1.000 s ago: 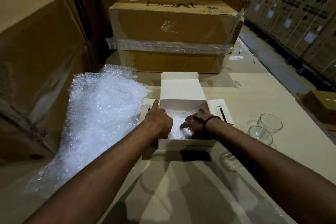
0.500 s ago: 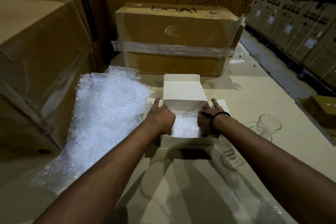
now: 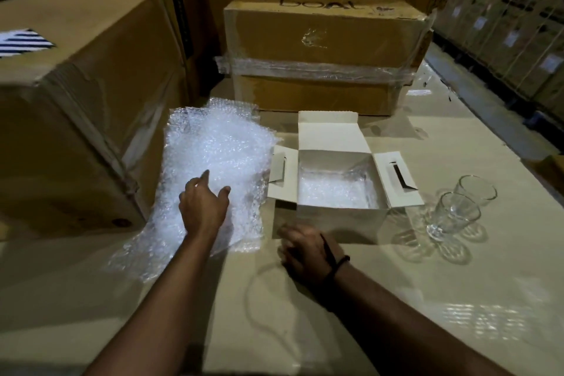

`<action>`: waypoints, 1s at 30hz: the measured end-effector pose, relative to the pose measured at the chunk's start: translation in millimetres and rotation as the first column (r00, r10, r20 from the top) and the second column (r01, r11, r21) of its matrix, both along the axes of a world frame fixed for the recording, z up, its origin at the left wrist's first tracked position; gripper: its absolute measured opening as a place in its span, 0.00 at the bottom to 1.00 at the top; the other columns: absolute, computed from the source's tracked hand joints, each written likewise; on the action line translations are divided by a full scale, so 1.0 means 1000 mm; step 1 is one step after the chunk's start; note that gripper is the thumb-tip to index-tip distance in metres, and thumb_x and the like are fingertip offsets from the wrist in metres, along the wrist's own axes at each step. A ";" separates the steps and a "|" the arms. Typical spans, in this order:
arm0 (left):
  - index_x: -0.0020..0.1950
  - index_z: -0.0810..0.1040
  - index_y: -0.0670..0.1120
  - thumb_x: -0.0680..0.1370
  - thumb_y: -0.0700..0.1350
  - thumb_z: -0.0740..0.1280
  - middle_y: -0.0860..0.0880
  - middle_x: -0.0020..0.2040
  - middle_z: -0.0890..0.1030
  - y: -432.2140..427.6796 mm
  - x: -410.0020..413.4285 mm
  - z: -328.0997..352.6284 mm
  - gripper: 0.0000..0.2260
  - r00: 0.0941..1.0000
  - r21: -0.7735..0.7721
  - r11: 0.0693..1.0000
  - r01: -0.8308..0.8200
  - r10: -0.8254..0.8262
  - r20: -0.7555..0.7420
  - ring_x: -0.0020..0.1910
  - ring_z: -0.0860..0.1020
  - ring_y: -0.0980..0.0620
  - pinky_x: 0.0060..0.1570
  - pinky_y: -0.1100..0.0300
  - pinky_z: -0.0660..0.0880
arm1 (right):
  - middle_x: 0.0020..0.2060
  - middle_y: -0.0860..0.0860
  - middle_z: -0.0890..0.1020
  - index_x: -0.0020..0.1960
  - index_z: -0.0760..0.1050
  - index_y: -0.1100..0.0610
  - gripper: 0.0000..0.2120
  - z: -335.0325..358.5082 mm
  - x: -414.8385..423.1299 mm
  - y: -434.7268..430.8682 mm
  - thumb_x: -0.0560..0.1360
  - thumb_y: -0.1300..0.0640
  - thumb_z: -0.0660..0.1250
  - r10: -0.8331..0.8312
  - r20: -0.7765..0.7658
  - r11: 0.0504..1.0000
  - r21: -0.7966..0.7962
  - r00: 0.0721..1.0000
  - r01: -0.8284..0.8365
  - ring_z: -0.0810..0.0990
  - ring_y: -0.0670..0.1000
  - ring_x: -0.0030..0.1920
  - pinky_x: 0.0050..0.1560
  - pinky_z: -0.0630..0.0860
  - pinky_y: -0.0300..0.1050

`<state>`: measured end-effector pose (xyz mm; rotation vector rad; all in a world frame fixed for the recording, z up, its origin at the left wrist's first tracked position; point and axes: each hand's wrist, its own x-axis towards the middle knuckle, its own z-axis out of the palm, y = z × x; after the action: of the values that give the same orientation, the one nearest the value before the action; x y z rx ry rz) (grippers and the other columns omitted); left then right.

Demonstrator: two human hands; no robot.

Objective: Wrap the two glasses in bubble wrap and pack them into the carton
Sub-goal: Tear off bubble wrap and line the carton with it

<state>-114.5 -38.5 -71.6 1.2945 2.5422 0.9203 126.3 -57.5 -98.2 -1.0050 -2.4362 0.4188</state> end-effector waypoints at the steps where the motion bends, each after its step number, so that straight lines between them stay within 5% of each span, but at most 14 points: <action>1: 0.74 0.67 0.42 0.76 0.54 0.71 0.37 0.69 0.72 0.004 -0.006 0.000 0.31 0.994 -0.002 0.999 -0.049 0.049 0.100 0.67 0.70 0.35 0.64 0.44 0.69 | 0.59 0.54 0.80 0.62 0.76 0.56 0.17 -0.008 -0.004 -0.003 0.76 0.51 0.63 -0.011 0.044 1.000 -0.015 0.999 0.011 0.79 0.56 0.58 0.62 0.73 0.45; 4: 0.75 0.65 0.40 0.73 0.56 0.73 0.37 0.70 0.72 0.017 -0.014 0.008 0.37 0.908 0.021 0.985 -0.171 0.149 0.391 0.69 0.70 0.38 0.66 0.46 0.69 | 0.66 0.54 0.75 0.68 0.71 0.56 0.22 -0.014 -0.010 -0.006 0.76 0.49 0.61 -0.055 0.117 0.998 -0.030 0.992 0.059 0.73 0.54 0.66 0.69 0.61 0.42; 9: 0.69 0.74 0.44 0.68 0.40 0.76 0.40 0.62 0.79 0.058 -0.051 -0.017 0.29 0.705 -0.014 0.933 -0.360 0.282 0.651 0.60 0.78 0.39 0.58 0.46 0.76 | 0.61 0.55 0.79 0.61 0.76 0.57 0.21 -0.017 -0.013 -0.004 0.75 0.46 0.58 -0.084 0.169 0.996 0.042 0.982 0.078 0.76 0.56 0.62 0.66 0.69 0.47; 11: 0.56 0.82 0.43 0.68 0.38 0.75 0.42 0.54 0.83 0.062 -0.054 -0.016 0.16 0.636 0.048 0.932 -0.359 0.206 0.743 0.54 0.81 0.42 0.54 0.53 0.77 | 0.60 0.54 0.79 0.60 0.77 0.57 0.21 -0.017 -0.013 -0.005 0.74 0.46 0.59 -0.083 0.160 0.996 0.051 0.984 0.076 0.76 0.56 0.61 0.64 0.70 0.47; 13: 0.42 0.83 0.43 0.70 0.39 0.75 0.44 0.43 0.84 0.052 -0.045 0.000 0.03 0.677 0.197 0.916 -0.348 0.101 0.729 0.47 0.83 0.41 0.48 0.56 0.77 | 0.59 0.55 0.80 0.59 0.78 0.58 0.21 -0.015 -0.013 -0.005 0.74 0.47 0.59 -0.081 0.144 0.995 0.063 0.986 0.073 0.77 0.56 0.59 0.63 0.72 0.48; 20: 0.40 0.75 0.45 0.77 0.35 0.67 0.45 0.41 0.80 0.012 -0.013 0.037 0.08 0.494 0.349 0.911 -0.220 -0.204 0.845 0.33 0.79 0.46 0.33 0.59 0.75 | 0.56 0.56 0.81 0.56 0.78 0.59 0.17 -0.016 -0.013 -0.004 0.73 0.50 0.64 -0.067 0.058 0.994 0.091 0.996 0.061 0.79 0.57 0.55 0.58 0.76 0.48; 23: 0.42 0.75 0.44 0.77 0.34 0.67 0.45 0.41 0.81 -0.025 0.012 0.034 0.07 0.458 0.420 0.894 -0.156 -0.311 0.833 0.33 0.80 0.48 0.35 0.60 0.78 | 0.57 0.55 0.80 0.57 0.78 0.59 0.20 -0.013 -0.015 -0.003 0.75 0.48 0.59 -0.057 0.090 0.998 -0.019 0.994 0.059 0.77 0.56 0.58 0.61 0.74 0.48; 27: 0.44 0.76 0.39 0.77 0.33 0.67 0.47 0.41 0.83 -0.073 0.034 0.022 0.03 0.429 0.468 0.881 -0.066 -0.399 0.811 0.35 0.81 0.50 0.41 0.58 0.80 | 0.50 0.54 0.82 0.53 0.79 0.55 0.17 0.005 -0.009 -0.009 0.76 0.45 0.59 -0.216 -0.176 0.892 -0.435 0.961 0.121 0.80 0.52 0.50 0.50 0.76 0.44; 30: 0.42 0.78 0.39 0.75 0.30 0.68 0.53 0.47 0.85 -0.100 0.037 0.011 0.06 0.478 0.496 0.866 0.055 -0.459 0.749 0.41 0.82 0.53 0.45 0.61 0.78 | 0.38 0.54 0.79 0.48 0.76 0.58 0.19 0.031 -0.016 -0.012 0.74 0.41 0.66 -0.600 -0.521 0.592 -0.800 0.607 -0.102 0.77 0.51 0.37 0.37 0.73 0.41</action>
<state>-77.5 -138.5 -60.4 0.8863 1.3489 1.5715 110.4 -69.4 -67.5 -1.1648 -1.2065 1.5302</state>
